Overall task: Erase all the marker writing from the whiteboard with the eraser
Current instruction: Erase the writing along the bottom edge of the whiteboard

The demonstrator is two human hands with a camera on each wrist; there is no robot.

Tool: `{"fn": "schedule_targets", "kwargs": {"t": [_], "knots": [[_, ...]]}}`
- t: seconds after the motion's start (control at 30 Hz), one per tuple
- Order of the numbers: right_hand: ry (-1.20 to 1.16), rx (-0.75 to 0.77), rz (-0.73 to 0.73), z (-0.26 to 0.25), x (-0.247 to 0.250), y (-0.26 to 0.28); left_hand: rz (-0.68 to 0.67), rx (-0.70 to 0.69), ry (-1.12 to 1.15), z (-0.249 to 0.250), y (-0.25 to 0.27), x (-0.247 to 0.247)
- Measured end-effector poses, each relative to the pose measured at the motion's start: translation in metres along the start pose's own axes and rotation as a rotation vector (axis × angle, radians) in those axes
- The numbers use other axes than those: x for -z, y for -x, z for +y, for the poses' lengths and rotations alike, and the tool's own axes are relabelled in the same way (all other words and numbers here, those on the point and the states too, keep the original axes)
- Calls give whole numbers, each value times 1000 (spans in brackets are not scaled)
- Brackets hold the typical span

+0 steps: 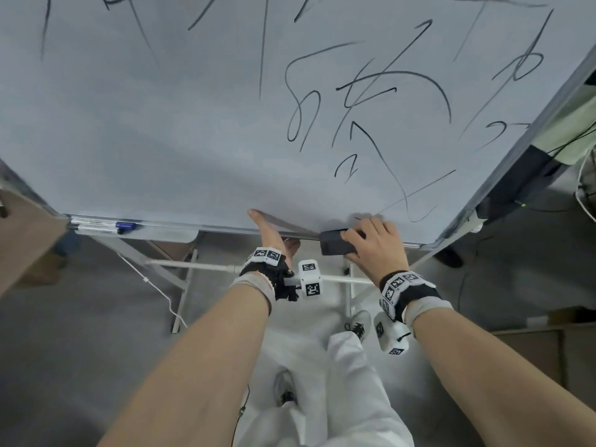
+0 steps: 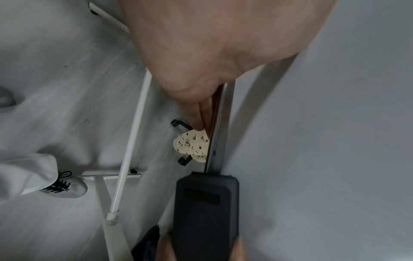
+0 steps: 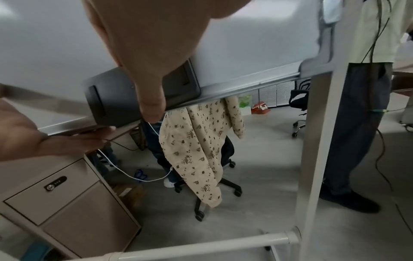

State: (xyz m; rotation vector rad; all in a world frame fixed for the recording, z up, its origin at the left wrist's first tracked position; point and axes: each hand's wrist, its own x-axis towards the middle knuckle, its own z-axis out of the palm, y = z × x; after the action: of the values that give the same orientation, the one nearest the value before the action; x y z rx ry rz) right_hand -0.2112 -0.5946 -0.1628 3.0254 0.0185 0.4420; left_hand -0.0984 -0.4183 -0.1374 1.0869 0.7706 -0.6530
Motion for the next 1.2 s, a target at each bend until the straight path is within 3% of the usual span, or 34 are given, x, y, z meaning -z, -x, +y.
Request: {"fn": "schedule_targets", "kwargs": {"t": [0.2, 0.27, 0.37, 0.53, 0.67, 0.83, 0.9, 1.0, 1.07, 1.2], "knots": [[-12, -125, 155, 11, 25, -4, 198, 1, -177, -13, -34, -7], [-13, -177, 243, 16, 42, -12, 252, -37, -234, -6, -19, -14], [-9, -225, 416, 26, 76, -34, 415, -155, -187, 14, 24, -27], [-21, -270, 607, 36, 130, -64, 501, -365, -165, 33, 48, -54], [-68, -249, 558, 37, 124, -57, 419, -350, -125, 38, 48, -59], [-42, -202, 123, 28, 69, -16, 447, -361, -106, 37, 50, -55], [-28, -196, 39, 23, 58, -6, 425, -369, -116, 35, 56, -58], [-23, -252, 111, 22, 73, -12, 374, -352, -106, 31, 58, -65], [-33, -297, 255, 30, 96, -23, 348, -371, -174, 28, 60, -69], [-73, -375, 505, 42, 140, -49, 421, -381, -171, 34, 68, -73]]}}
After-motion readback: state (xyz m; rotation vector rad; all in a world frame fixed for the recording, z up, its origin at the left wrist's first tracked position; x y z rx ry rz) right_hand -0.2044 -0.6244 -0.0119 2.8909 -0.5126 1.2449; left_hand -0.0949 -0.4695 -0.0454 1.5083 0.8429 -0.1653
